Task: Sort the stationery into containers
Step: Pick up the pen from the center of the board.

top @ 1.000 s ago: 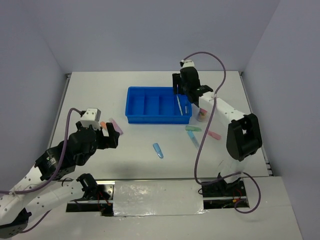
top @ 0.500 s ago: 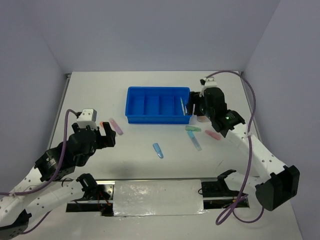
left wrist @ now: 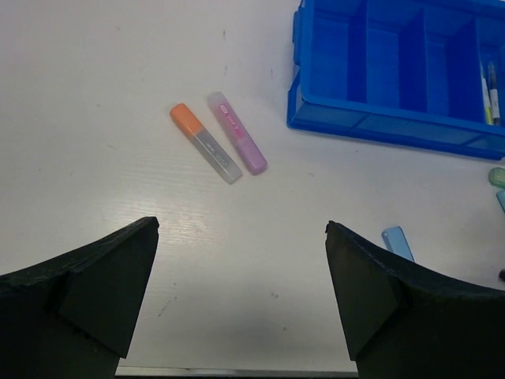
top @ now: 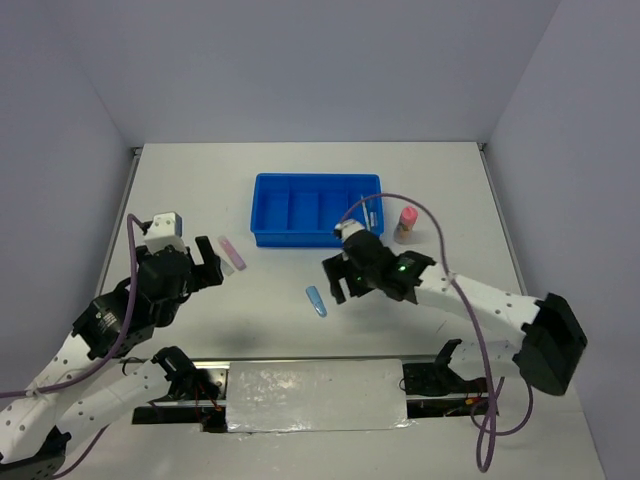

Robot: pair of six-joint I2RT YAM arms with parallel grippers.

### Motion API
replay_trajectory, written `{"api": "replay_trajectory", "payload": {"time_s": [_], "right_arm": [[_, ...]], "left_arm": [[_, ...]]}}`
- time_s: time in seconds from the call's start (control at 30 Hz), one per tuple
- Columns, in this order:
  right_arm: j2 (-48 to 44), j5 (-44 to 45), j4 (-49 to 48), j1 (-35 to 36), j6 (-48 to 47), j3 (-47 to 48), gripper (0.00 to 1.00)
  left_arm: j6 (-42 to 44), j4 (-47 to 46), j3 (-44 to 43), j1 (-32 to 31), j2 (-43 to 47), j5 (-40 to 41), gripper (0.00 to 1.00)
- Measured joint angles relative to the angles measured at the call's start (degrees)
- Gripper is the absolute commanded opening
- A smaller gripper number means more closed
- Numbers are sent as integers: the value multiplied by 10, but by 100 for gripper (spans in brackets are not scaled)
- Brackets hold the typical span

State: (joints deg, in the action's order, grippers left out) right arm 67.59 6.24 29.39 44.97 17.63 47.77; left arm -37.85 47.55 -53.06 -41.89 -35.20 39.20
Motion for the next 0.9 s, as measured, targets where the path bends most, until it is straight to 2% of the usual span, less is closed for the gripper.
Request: {"api": "replay_trajectory", "payload": {"time_s": [0.1,0.43,0.53,0.57,0.63,0.67,0.73,0.77,0.8,0.9], "right_arm": [[76,13,-14,79,21,15,87],[271,56,-29,144,53,105,82],[305,59,-36,148,53,125,72],[314,60,-38,148,53,129,62],[333,62,-41,148,54,137,55],[342,63,-42,148,55,140,42],[352,65,-48,148,59,148,25],[353,65,-49,148,61,149,3],[354,65,-51,148,60,150,0],[350,61,-56,148,66,149,0]], "left_arm": [[0,0,0,20,-10,-1,99],[4,-2,0,43,-40,-18,99],[6,-5,0,46,-40,-24,99],[6,-5,0,47,-40,-25,99],[8,-5,0,47,-41,-28,99],[11,-6,0,47,-41,-30,99],[15,-7,0,47,-41,-32,99],[16,-8,0,47,-41,-33,99],[16,-9,0,47,-41,-34,99],[17,-13,0,47,-41,-36,99]]}}
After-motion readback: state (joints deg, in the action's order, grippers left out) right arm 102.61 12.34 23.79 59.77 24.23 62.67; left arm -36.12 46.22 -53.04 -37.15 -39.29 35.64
